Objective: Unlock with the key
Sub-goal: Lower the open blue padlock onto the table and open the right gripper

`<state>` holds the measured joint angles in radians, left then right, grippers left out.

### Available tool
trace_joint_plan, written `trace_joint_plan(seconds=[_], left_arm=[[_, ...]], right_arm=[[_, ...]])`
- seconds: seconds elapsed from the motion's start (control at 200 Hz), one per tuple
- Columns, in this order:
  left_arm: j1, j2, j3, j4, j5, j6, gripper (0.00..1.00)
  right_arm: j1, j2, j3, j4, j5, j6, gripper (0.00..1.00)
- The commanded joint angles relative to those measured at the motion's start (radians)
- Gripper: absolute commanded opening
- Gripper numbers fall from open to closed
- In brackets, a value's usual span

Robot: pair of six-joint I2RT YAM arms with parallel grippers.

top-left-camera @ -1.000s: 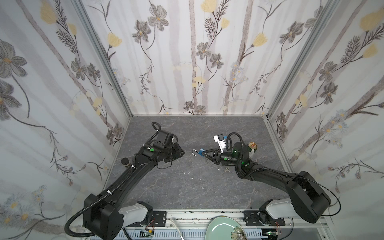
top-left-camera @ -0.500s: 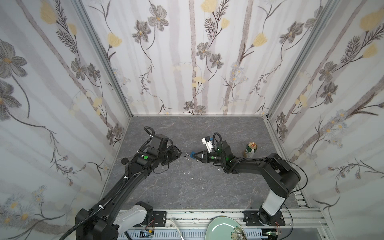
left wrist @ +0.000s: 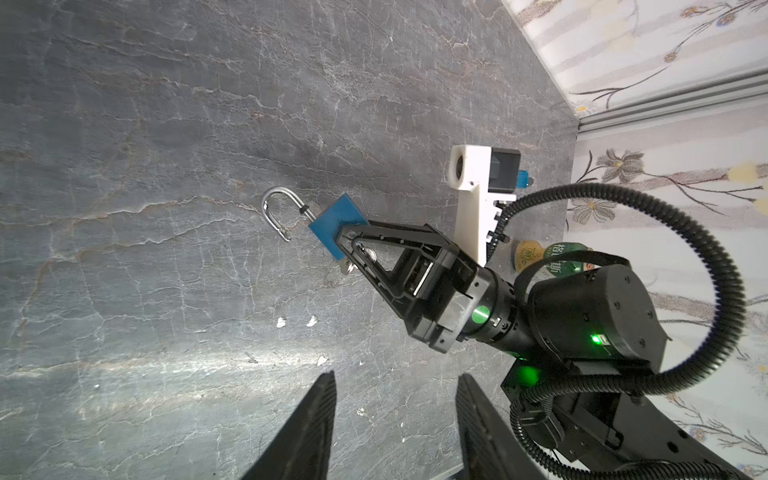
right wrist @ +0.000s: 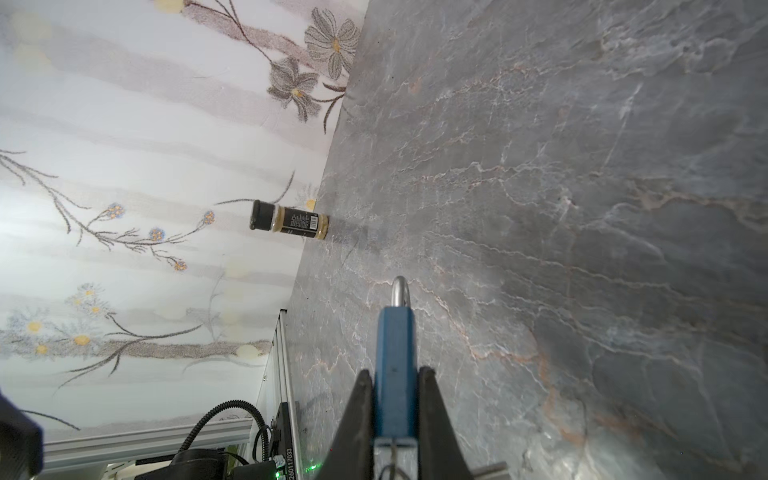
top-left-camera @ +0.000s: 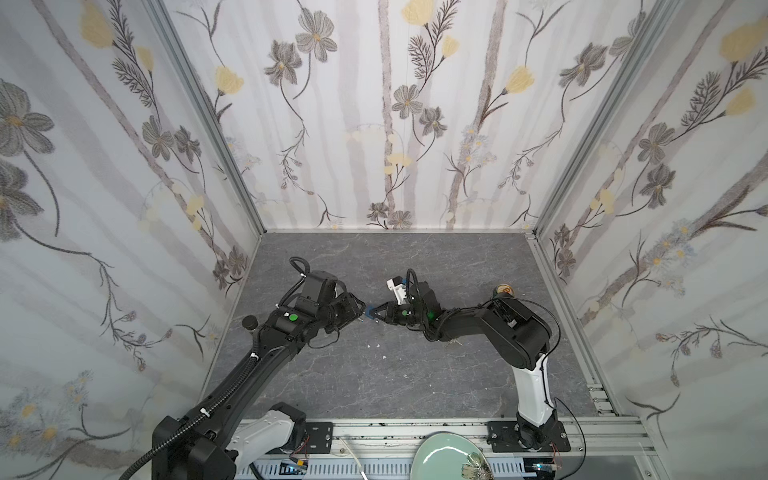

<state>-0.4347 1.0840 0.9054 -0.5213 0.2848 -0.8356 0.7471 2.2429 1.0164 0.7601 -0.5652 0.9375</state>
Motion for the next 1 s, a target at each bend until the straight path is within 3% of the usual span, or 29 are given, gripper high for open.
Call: trace_joint_plan(seconds=[0.0, 0.26, 0.41, 0.57, 0.729, 0.994], left_arm=[[0.001, -0.004, -0.007, 0.038, 0.005, -0.014, 0.49], [0.002, -0.002, -0.025, 0.056, 0.013, -0.029, 0.50], [0.001, -0.001, -0.030, 0.064, 0.015, -0.036, 0.50], [0.000, -0.002, -0.031, 0.065, 0.014, -0.039, 0.50], [0.003, -0.007, -0.031, 0.060, 0.005, -0.034, 0.53], [0.000, 0.006, -0.049, 0.094, 0.037, -0.029, 0.57]], right_arm=[[0.003, 0.033, 0.019, 0.020, 0.010, 0.053, 0.03], [0.007, 0.069, 0.047, -0.040, 0.025, 0.057, 0.10], [0.006, 0.071, 0.082, -0.139, 0.060, 0.027, 0.26], [-0.003, 0.039, 0.096, -0.249, 0.103, -0.024, 0.34], [-0.010, -0.055, 0.087, -0.430, 0.202, -0.133, 0.38], [-0.039, -0.290, -0.066, -0.526, 0.350, -0.223, 0.38]])
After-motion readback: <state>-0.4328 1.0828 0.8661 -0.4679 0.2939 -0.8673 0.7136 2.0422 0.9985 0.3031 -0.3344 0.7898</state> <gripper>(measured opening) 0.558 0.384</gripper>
